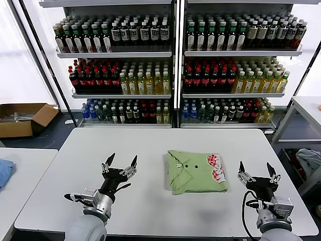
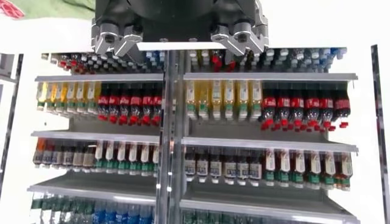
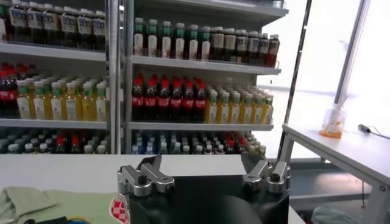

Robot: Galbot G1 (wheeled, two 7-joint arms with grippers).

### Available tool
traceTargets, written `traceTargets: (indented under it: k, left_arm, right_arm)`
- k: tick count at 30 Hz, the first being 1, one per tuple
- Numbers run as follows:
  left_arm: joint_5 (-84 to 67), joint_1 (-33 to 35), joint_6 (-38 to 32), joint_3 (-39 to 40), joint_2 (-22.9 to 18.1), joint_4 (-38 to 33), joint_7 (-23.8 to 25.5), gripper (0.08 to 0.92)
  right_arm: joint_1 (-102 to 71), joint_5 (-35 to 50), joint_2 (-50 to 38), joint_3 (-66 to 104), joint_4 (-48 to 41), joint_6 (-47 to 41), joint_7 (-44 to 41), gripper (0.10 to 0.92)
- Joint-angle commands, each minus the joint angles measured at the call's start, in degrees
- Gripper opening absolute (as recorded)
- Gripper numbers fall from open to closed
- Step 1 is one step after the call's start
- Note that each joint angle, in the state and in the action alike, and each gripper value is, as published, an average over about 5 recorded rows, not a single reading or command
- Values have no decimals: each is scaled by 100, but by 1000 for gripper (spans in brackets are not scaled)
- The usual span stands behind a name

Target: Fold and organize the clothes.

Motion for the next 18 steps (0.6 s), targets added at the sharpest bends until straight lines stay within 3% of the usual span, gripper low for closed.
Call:
traceTargets:
  k: [1,18]
  left_arm:
    - [124,-1,51,-7,2,4,49,823]
    - [125,-7,69,39,-52,22,66,823]
  right_arm:
    - [-13,-214,79,13,8,49,-35,823]
    - [-44,-308,15,12,44,39,-41,823]
